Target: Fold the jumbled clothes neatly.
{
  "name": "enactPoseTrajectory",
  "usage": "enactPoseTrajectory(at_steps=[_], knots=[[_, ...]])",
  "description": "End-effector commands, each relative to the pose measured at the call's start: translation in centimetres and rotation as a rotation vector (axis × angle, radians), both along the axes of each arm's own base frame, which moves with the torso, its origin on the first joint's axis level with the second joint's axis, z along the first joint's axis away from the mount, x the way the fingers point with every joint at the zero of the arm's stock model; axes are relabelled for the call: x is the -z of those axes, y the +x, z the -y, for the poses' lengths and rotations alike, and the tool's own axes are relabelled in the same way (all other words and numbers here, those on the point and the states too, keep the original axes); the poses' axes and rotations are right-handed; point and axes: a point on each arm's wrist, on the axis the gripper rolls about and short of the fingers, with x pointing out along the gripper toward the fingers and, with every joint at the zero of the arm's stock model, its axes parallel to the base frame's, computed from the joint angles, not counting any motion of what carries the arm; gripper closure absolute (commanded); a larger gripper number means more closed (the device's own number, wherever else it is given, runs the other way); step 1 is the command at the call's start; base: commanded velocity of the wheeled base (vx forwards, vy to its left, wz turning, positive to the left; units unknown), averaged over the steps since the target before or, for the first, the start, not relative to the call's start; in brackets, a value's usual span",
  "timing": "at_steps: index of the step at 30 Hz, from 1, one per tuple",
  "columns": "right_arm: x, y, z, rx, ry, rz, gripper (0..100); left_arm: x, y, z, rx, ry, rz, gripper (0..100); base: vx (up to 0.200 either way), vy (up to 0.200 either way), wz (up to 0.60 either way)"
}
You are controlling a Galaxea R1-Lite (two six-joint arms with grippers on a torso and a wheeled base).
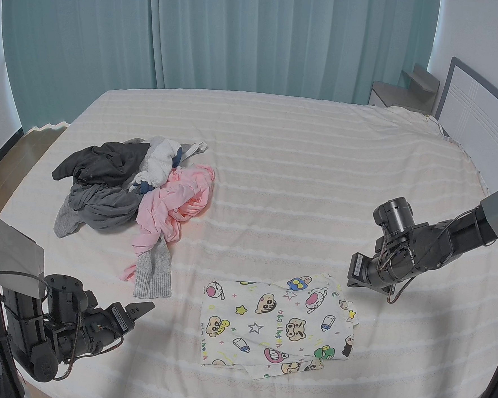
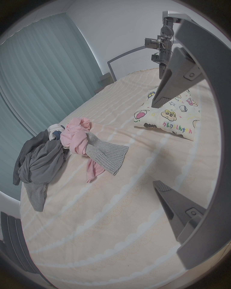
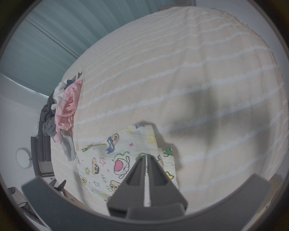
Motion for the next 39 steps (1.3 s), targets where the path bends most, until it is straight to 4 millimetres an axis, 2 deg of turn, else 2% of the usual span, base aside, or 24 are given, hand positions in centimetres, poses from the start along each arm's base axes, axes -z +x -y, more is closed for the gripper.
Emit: enactPoseTrajectory(at_steps=[1, 3, 4, 5, 11, 14, 18, 23, 27, 31, 34, 39], knots=[[2.4, 0.1, 0.2, 0.009, -0.02, -0.065, 100, -0.1, 0.0, 0.0, 0.001, -0.004, 0.011, 0, 0.0, 0.0, 0.0], [2.4, 0.1, 0.2, 0.009, -0.02, -0.065, 100, -0.1, 0.0, 0.0, 0.001, -0.004, 0.011, 0, 0.0, 0.0, 0.0], [3.5, 0.4, 0.4, 0.02, -0.026, -0.093, 100, -0.1, 0.0, 0.0, 0.001, -0.003, 0.01, 0, 0.0, 0.0, 0.0], [3.5, 0.4, 0.4, 0.021, -0.024, -0.093, 100, -0.1, 0.0, 0.0, 0.001, -0.003, 0.01, 0, 0.0, 0.0, 0.0], [1.6, 0.0, 0.1, -0.015, 0.031, -0.057, 100, -0.1, 0.0, 0.0, 0.002, -0.003, 0.01, 0, 0.0, 0.0, 0.0], [0.6, -0.2, -0.9, -0.053, 0.06, -0.034, 100, -0.1, 0.0, 0.0, 0.002, -0.003, 0.01, 0, 0.0, 0.0, 0.0], [0.4, -0.2, -2.3, -0.087, 0.065, -0.021, 100, -0.1, -0.1, 0.0, 0.002, -0.003, 0.008, 0, 0.0, 0.0, 0.0], [2.6, 0.0, -3.7, -0.12, 0.043, -0.067, 100, -0.1, 0.0, 0.0, 0.002, -0.003, 0.01, 0, 0.0, 0.0, 0.0], [4.4, 1.5, -4.4, -0.119, 0.034, -0.084, 100, 0.1, 0.0, 0.0, 0.003, 0.0, 0.003, 0, 0.0, 0.0, 0.0], [5.2, 2.3, -4.0, -0.088, -0.001, -0.086, 100, 0.1, 0.0, 0.0, 0.003, 0.0, 0.003, 0, 0.0, 0.0, 0.0], [5.5, 2.8, -2.8, -0.05, -0.016, -0.088, 100, 0.1, 0.0, 0.0, 0.003, 0.0, 0.003, 0, 0.0, 0.0, 0.0], [5.0, 2.9, -1.0, -0.002, -0.013, -0.087, 100, 0.1, 0.0, 0.0, 0.002, 0.0, 0.005, 0, 0.0, 0.0, 0.0]])
